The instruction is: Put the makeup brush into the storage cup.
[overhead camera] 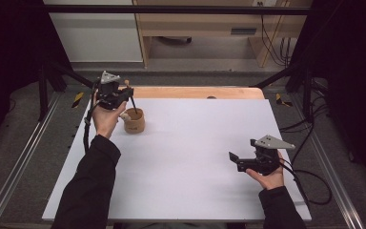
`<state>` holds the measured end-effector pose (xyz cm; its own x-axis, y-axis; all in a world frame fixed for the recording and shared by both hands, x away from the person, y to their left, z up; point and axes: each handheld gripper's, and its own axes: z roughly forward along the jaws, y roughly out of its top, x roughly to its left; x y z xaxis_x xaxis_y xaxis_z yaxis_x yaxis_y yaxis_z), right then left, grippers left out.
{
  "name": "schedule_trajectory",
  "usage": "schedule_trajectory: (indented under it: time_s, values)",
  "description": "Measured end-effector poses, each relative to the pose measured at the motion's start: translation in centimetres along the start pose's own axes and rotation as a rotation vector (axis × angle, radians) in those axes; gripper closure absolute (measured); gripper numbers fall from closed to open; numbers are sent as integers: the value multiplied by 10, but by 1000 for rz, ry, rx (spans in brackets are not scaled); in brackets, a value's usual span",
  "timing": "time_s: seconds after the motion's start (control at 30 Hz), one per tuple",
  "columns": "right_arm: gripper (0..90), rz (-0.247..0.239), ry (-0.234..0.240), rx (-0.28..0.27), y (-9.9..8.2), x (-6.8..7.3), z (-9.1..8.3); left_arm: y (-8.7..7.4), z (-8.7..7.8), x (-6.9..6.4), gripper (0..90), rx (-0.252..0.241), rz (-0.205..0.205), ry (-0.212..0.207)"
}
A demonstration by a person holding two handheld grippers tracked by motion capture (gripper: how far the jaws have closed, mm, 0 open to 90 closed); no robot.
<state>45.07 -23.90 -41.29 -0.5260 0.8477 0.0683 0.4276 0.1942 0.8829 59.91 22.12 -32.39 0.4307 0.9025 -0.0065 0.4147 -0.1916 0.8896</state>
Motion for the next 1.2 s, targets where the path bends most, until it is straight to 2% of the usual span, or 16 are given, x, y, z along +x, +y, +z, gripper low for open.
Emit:
schedule_trajectory:
  time_s: [0.17, 0.43, 0.57, 1.2]
  values:
    - [39, 2, 0, -1, 0, 0, 0, -7, 5, 4, 835, 9, 2, 19]
    - [38, -1, -3, 2, 0, 1, 1, -19, 12, 11, 835, 27, -26, 21]
    - [38, -3, -3, 3, 0, 1, 1, -23, 15, 12, 836, 36, -23, 23]
    - [38, -4, -1, 8, -1, 2, 2, -39, 28, 6, 835, 82, -2, 9]
